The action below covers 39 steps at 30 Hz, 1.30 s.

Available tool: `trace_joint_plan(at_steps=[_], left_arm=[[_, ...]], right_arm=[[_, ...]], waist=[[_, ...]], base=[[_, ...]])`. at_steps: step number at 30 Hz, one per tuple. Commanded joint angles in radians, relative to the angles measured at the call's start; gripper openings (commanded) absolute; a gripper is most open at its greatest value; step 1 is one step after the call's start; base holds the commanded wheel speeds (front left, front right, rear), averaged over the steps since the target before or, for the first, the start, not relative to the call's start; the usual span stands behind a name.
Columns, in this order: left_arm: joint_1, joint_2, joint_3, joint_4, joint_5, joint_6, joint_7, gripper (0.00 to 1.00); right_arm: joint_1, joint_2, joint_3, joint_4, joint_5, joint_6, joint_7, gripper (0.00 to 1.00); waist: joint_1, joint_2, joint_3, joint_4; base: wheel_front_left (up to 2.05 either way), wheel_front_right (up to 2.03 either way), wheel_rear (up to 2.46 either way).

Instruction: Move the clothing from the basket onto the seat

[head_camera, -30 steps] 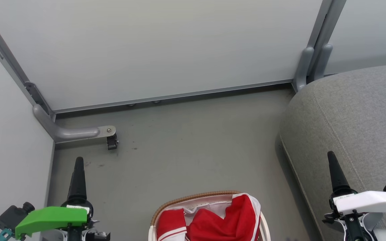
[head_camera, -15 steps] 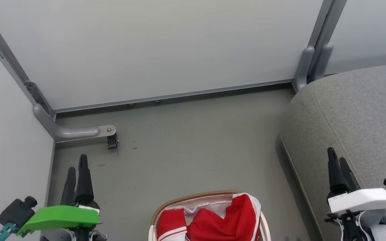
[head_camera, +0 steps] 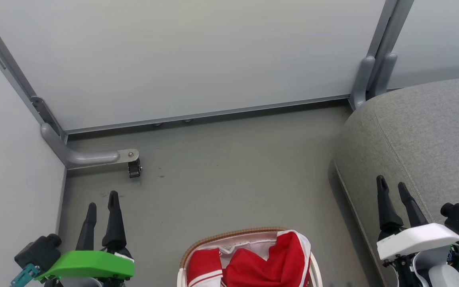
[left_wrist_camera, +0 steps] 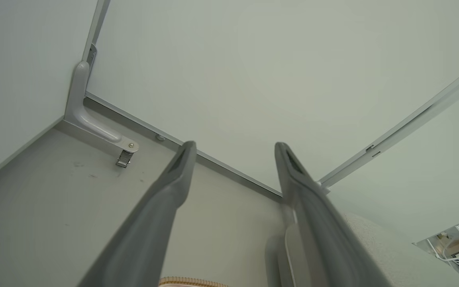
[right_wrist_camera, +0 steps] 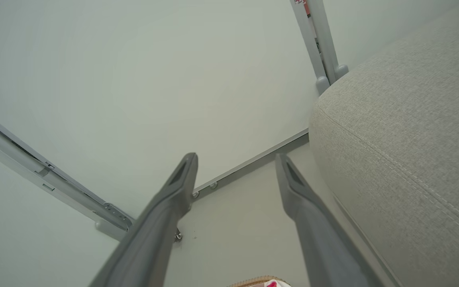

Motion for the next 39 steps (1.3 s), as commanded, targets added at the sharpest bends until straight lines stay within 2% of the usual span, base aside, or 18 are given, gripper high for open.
trace_joint_plan(at_steps=[1,13,39], left_arm=[[0.008,0.007,-0.004,-0.005,0.029,0.005,-0.010,1.00],[0.019,0.008,-0.016,0.019,0.145,0.019,-0.039,1.00],[0.040,0.009,-0.051,0.086,0.319,0.027,-0.096,1.00]], right_arm=[[-0.003,-0.006,0.006,-0.014,-0.037,0.000,-0.013,1.00],[0.008,-0.008,0.030,-0.007,-0.209,0.000,-0.042,1.00],[0.032,-0.010,0.046,0.028,-0.438,0.001,-0.098,1.00]], waist=[[0.0000,0.0000,0.000,0.000],[0.0000,0.0000,0.002,0.002],[0.0000,0.0000,-0.008,0.014]], base=[[0.00,0.00,0.00],[0.00,0.00,0.00],[0.00,0.00,0.00]])
